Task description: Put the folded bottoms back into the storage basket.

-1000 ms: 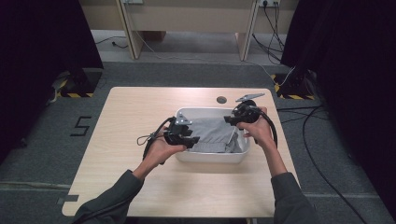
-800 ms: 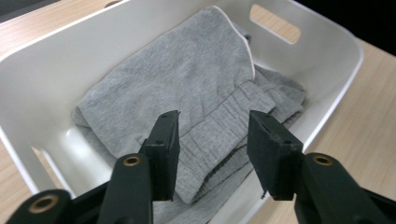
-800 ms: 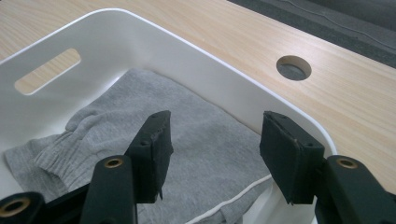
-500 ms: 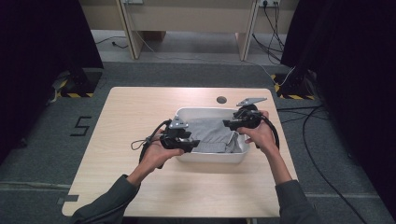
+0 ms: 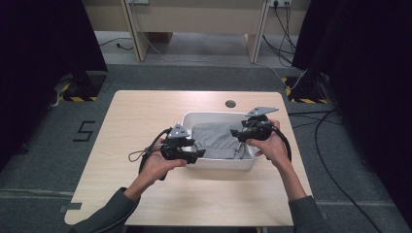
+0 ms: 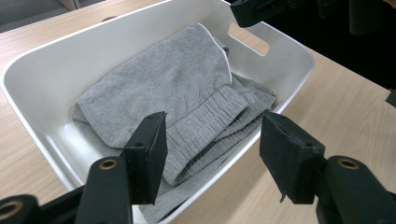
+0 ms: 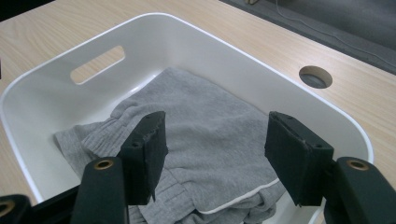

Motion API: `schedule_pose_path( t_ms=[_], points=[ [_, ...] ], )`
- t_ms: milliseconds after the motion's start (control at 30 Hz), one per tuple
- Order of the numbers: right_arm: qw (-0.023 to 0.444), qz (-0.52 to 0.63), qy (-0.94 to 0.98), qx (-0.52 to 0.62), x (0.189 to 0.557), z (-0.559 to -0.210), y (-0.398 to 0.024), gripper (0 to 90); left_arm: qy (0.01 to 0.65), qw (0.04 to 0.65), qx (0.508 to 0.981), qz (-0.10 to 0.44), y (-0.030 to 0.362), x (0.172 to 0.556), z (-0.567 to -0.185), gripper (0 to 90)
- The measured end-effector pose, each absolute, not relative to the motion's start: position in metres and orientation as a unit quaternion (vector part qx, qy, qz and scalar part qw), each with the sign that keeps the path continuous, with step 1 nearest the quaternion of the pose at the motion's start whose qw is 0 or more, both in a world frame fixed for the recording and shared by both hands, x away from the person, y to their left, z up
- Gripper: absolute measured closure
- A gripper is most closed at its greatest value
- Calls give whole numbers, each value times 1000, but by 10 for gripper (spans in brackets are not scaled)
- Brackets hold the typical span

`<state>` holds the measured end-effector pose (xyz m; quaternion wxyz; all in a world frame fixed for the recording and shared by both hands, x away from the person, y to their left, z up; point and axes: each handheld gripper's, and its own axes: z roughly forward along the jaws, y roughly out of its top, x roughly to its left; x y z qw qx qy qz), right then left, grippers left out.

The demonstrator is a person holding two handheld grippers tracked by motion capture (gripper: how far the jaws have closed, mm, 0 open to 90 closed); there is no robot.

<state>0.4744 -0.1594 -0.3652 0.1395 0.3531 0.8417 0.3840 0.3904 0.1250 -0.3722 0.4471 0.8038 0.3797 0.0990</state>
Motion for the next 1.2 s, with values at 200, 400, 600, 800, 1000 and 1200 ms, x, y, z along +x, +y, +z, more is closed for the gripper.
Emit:
schedule_pose_path(
  t_ms=[200, 400, 600, 800, 1000, 1200],
  points=[
    [144, 390, 839, 350, 465, -366, -160, 389, 383, 465, 792, 97, 129, 381, -371, 388],
    [143, 395, 837, 350, 456, -370, -162, 387, 380, 468, 792, 95, 131, 374, -370, 372],
    [145, 405, 833, 348, 448, -369, -163, 381, 376, 468, 795, 87, 134, 369, -372, 349],
    [148, 412, 831, 344, 439, -370, -166, 378, 373, 474, 794, 78, 138, 365, -374, 329],
    [154, 419, 829, 337, 425, -370, -168, 373, 370, 473, 795, 81, 142, 356, -378, 315],
    [168, 420, 827, 333, 405, -376, -172, 369, 372, 477, 792, 82, 150, 346, -380, 312]
  ],
)
